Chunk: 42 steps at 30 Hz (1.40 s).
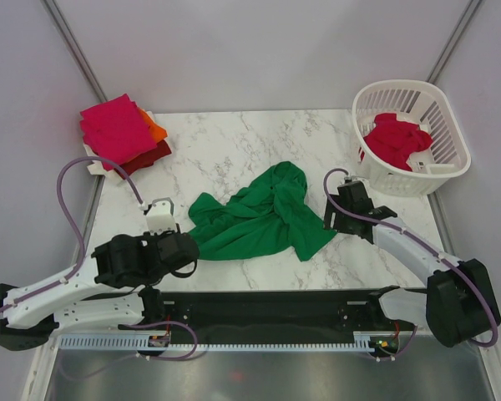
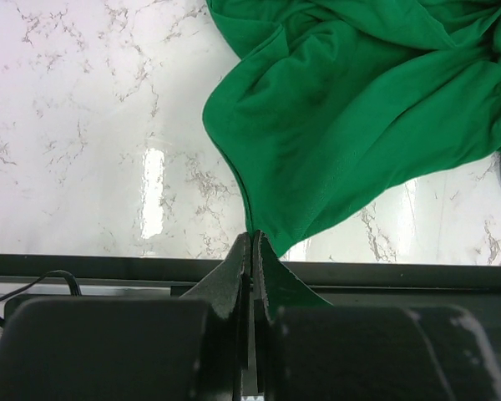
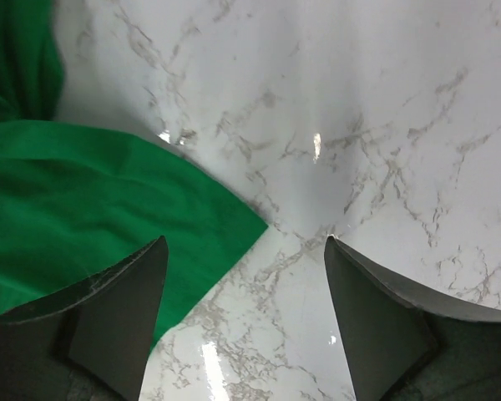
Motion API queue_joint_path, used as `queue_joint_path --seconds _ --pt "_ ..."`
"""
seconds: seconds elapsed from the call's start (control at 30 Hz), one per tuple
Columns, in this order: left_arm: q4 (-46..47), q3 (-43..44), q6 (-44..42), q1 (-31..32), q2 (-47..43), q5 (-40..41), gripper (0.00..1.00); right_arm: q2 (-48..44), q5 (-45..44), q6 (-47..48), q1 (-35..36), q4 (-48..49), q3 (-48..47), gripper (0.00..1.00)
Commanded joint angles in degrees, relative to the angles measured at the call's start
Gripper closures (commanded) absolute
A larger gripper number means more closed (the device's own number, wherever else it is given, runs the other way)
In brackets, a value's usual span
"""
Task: Fold and stack the t-shirts
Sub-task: Flatten the tshirt out
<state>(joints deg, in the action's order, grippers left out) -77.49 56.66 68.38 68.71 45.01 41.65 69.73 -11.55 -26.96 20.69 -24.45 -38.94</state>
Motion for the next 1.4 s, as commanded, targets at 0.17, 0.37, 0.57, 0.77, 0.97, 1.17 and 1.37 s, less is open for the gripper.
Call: queue_joint_path --seconds 0.17,0.37,0.57,0.77,0.97,1.17,1.37 --pt "-2.57 -0.15 2.64 -0.15 -1.16 2.21 0.98 1.46 6.89 -3.10 -1.79 5.29 3.87 0.25" --pt "-2.40 -0.24 2.72 -0.15 -0.98 2.38 0.98 2.33 6.98 -3.36 -1.79 7.04 5.63 0.28" --pt "-2.49 -0.15 2.72 -0.15 -0.72 2.21 0.98 5.06 7.33 -3.54 -2.41 10.02 6.42 0.32" --pt "-2.49 -0.15 2.64 -0.15 -0.54 2.21 0.98 7.43 8.03 -3.63 -2.41 12.23 6.86 0.42" --pt "-2.49 -0.15 2.72 -0.15 -0.45 2.47 0.98 6.82 10.14 -3.36 -2.58 12.14 6.86 0.80" --pt "-2.57 0.29 2.37 -0.15 -0.19 2.56 0.98 1.29 14.27 -4.24 -2.58 8.90 4.75 1.00" --pt "-2.58 9.14 -1.74 -0.15 0.07 4.40 0.98 -8.20 13.23 -3.63 -2.49 0.30 -7.80 1.00"
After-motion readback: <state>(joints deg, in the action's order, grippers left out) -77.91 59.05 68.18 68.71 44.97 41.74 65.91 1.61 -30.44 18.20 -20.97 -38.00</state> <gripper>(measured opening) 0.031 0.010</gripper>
